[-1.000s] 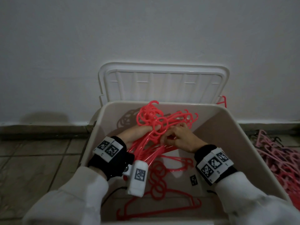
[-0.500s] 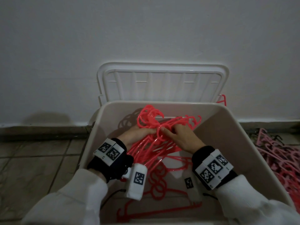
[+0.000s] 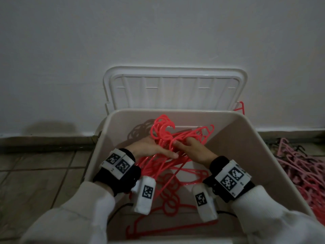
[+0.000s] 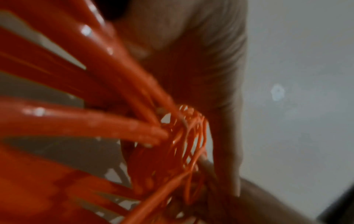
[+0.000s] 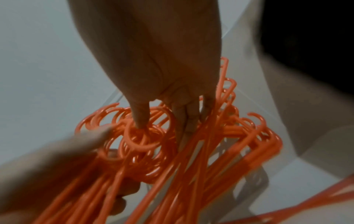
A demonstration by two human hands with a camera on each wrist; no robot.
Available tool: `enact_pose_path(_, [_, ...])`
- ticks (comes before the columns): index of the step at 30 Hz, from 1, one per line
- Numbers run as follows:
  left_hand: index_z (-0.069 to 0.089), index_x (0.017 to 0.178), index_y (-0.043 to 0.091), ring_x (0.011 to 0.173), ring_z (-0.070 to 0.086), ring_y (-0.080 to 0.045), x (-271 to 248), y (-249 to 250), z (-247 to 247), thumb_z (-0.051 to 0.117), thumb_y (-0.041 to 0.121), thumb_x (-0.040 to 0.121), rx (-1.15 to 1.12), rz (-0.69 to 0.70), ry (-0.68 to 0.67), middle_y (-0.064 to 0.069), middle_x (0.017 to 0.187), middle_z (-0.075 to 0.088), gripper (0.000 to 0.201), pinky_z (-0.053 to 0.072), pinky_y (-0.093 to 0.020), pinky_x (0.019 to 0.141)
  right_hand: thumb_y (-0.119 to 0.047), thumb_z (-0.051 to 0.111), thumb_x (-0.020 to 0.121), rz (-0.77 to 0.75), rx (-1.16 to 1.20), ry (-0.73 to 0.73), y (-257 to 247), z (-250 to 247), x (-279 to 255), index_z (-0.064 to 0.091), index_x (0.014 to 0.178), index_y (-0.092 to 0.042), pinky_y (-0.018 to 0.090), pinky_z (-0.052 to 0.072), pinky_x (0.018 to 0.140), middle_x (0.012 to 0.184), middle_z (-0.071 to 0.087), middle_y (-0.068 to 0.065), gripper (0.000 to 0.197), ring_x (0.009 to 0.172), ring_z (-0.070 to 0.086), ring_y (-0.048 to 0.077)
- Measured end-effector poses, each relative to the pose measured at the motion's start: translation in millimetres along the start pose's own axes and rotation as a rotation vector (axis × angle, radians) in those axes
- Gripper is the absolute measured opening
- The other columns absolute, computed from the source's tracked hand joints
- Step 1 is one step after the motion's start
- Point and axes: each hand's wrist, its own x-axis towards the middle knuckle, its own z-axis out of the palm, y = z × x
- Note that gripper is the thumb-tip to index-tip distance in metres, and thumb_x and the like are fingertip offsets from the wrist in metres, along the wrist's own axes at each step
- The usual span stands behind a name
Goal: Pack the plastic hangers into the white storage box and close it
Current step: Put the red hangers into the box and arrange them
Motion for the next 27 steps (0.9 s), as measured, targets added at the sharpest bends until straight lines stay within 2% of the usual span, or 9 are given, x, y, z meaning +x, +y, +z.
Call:
enact_pose_path(2, [0.067, 0.083, 0.024, 0.080, 0.063, -0.008, 0.9, -2.3, 4.6, 0.083, 0.017, 0.065, 0.156, -0.017, 0.142, 0.007, 0.084, 0.069, 0.026, 0.051, -0.021, 0.078, -0.027, 0.045, 0.097, -0.010, 0.089, -0.008, -2.5, 5.2, -0.5, 0.066, 0.084, -0.006, 0.032, 0.052, 0.074, 0.082, 0.069, 0.010, 0.032, 0.072, 0.065, 0.021])
enact_pose_path(5, [0.068, 0.081, 0.029, 0.093, 0.066, -0.017, 5.9, -5.7, 5.9, 0.080, 0.010, 0.063, 0.130, 0.015, 0.238, 0.001, 0.096, 0.072, 0.028, 0.051, -0.033, 0.092, -0.021, 0.044, 0.098, 0.033, 0.201, -0.043, -9.7, 11.0, -1.0, 0.062, 0.076, -0.015, 0.022, 0.049, 0.068, 0.067, 0.066, -0.003, 0.029, 0.059, 0.060, 0.006])
enact_pose_path(9, [0.073, 0.091, 0.022, 0.096, 0.066, -0.017, 5.5, -3.6, 6.4, 0.077, 0.002, 0.065, -0.018, 0.045, 0.220, -0.001, 0.098, 0.073, 0.033, 0.050, -0.038, 0.096, -0.022, 0.046, 0.097, 0.075, 0.134, -0.021, -7.1, 8.9, 2.6, 0.065, 0.097, 0.002, 0.036, 0.047, 0.086, 0.093, 0.067, 0.015, 0.030, 0.081, 0.059, 0.019])
enact_pose_path(14, [0.071, 0.080, 0.022, 0.083, 0.063, -0.011, -3.3, 1.6, 8.1, 0.071, 0.003, 0.069, 0.012, 0.110, 0.344, 0.005, 0.084, 0.071, 0.022, 0.051, -0.028, 0.085, -0.026, 0.047, 0.097, -0.010, -0.024, -0.066, -5.3, 9.1, -0.9, 0.065, 0.099, -0.015, 0.034, 0.046, 0.094, 0.100, 0.067, 0.003, 0.021, 0.096, 0.063, 0.018])
enact_pose_path(18, [0.068, 0.076, 0.033, 0.094, 0.065, -0.012, -7.9, 5.5, 6.2, 0.071, 0.026, 0.065, 0.136, 0.105, 0.519, 0.007, 0.095, 0.072, 0.013, 0.051, -0.032, 0.090, -0.027, 0.053, 0.094, -0.077, -0.092, -0.083, -7.6, 6.4, -1.0, 0.064, 0.110, -0.007, 0.034, 0.048, 0.093, 0.108, 0.068, 0.007, 0.028, 0.100, 0.063, 0.020])
enact_pose_path(21, [0.067, 0.070, 0.031, 0.086, 0.066, -0.012, -8.2, 4.9, 3.5, 0.070, 0.036, 0.069, 0.190, 0.084, 0.582, 0.009, 0.085, 0.072, 0.006, 0.052, -0.033, 0.086, -0.025, 0.058, 0.091, -0.176, -0.191, 0.050, -11.3, -6.7, -4.1, 0.071, 0.099, -0.009, 0.026, 0.048, 0.071, 0.085, 0.070, 0.004, 0.022, 0.076, 0.063, 0.013])
enact_pose_path(23, [0.069, 0.073, 0.028, 0.080, 0.066, -0.011, -7.8, 4.0, 1.7, 0.071, 0.037, 0.073, 0.194, 0.071, 0.591, 0.010, 0.078, 0.071, 0.010, 0.053, -0.030, 0.081, -0.033, 0.064, 0.085, -0.192, -0.266, 0.288, -16.3, -17.0, -9.1, 0.075, 0.089, -0.019, 0.020, 0.042, 0.062, 0.071, 0.068, -0.005, 0.018, 0.066, 0.061, 0.006])
enact_pose_path(25, [0.069, 0.077, 0.027, 0.079, 0.064, -0.009, -8.9, 4.2, 1.7, 0.071, 0.039, 0.074, 0.216, 0.063, 0.559, 0.010, 0.080, 0.070, 0.013, 0.048, -0.024, 0.075, -0.042, 0.068, 0.077, -0.183, -0.452, 0.537, -20.8, -23.7, -14.1, 0.071, 0.082, -0.022, 0.024, 0.040, 0.067, 0.072, 0.067, -0.008, 0.021, 0.073, 0.062, 0.009])
enact_pose_path(27, [0.066, 0.079, 0.030, 0.080, 0.061, -0.007, -9.9, 6.1, 3.4, 0.071, 0.040, 0.075, 0.261, 0.071, 0.508, 0.011, 0.083, 0.068, 0.013, 0.044, -0.021, 0.074, -0.055, 0.064, 0.068, -0.236, -0.683, 0.549, -17.3, -26.7, -13.9, 0.063, 0.090, -0.024, 0.032, 0.033, 0.082, 0.089, 0.064, -0.006, 0.038, 0.091, 0.059, 0.016])
